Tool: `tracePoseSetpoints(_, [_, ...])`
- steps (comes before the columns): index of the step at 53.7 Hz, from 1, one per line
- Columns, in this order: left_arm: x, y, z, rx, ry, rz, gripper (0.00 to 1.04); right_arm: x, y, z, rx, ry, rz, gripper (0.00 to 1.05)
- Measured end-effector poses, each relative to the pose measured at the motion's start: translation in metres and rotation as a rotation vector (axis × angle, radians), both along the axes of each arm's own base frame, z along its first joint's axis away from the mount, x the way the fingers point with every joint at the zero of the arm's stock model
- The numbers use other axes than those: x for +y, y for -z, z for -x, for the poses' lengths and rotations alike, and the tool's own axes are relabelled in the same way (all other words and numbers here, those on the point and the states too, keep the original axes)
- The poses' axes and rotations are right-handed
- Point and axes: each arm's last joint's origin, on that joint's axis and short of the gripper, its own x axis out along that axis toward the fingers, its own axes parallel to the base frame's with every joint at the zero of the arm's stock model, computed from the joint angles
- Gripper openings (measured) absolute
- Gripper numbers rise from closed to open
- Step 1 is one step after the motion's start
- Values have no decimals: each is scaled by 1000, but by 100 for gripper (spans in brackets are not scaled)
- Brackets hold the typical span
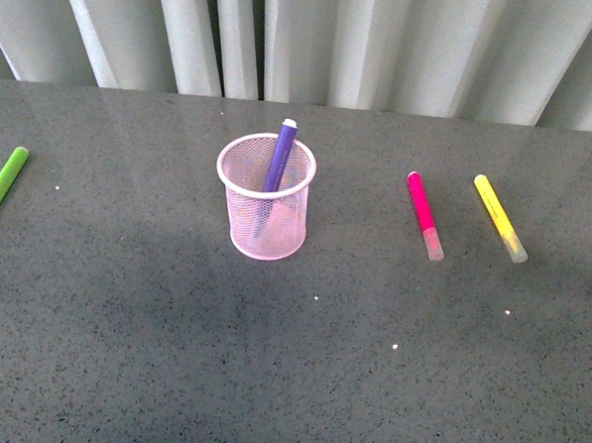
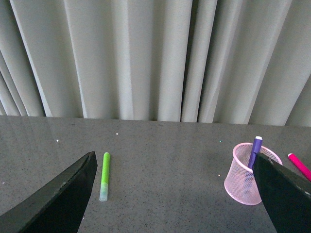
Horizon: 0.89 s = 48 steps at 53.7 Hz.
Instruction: Insert purple and pink pens into pink cup
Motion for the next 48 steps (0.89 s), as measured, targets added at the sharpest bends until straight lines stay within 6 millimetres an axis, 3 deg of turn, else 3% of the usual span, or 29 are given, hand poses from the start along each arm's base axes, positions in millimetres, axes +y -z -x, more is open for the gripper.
tracePoseSetpoints(9, [0, 0, 0, 0, 0, 0, 98, 18, 35, -60, 100, -111, 52, 98])
tracePoseSetpoints(20, [0, 0, 0, 0, 0, 0, 98, 43, 41, -114, 136, -173, 157, 98])
tracePoseSetpoints(48, [0, 0, 0, 0, 0, 0, 98, 93, 65, -171, 202, -262, 221, 98])
